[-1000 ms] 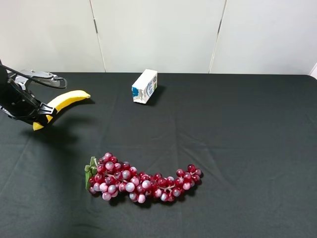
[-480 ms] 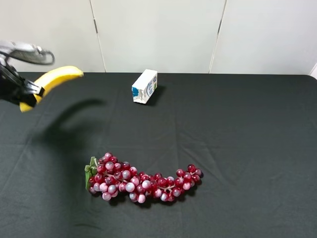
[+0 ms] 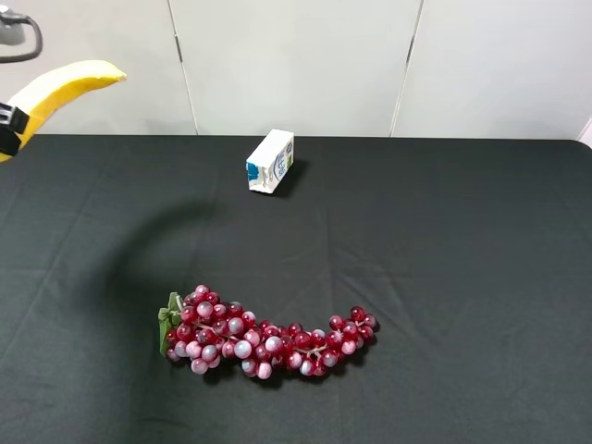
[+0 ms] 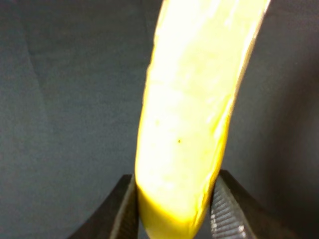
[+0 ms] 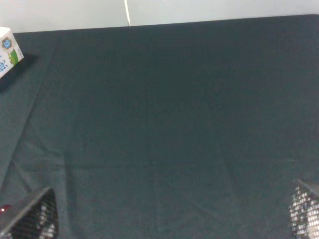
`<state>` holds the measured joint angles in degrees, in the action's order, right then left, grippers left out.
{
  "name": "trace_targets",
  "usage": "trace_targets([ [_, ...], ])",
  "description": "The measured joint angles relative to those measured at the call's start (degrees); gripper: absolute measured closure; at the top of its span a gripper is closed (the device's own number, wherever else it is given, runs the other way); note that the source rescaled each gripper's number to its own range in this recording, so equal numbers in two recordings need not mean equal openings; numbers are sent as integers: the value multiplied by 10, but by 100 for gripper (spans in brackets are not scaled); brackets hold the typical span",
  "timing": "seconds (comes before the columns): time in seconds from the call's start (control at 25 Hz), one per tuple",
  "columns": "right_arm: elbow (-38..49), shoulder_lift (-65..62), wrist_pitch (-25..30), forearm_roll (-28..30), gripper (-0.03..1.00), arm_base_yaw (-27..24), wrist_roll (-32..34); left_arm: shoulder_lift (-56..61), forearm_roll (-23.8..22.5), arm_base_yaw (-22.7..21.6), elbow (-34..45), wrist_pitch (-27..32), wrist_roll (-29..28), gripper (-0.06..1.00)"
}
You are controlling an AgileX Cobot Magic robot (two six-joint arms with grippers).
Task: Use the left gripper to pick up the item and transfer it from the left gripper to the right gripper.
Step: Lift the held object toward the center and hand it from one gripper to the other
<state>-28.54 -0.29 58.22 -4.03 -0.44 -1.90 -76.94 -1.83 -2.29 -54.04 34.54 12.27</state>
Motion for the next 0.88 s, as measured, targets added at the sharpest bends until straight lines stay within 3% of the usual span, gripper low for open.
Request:
trace_targets([
  [0.2, 0, 0, 0, 0, -3, 0, 0, 4, 47, 19, -3, 25, 56, 94],
  [0.44, 0, 0, 0, -1, -3, 0, 0, 4, 57, 125, -5, 26, 131, 94],
  [0.88, 0, 0, -1, -34, -3, 0, 0, -72, 59, 273, -6, 18, 162, 94],
])
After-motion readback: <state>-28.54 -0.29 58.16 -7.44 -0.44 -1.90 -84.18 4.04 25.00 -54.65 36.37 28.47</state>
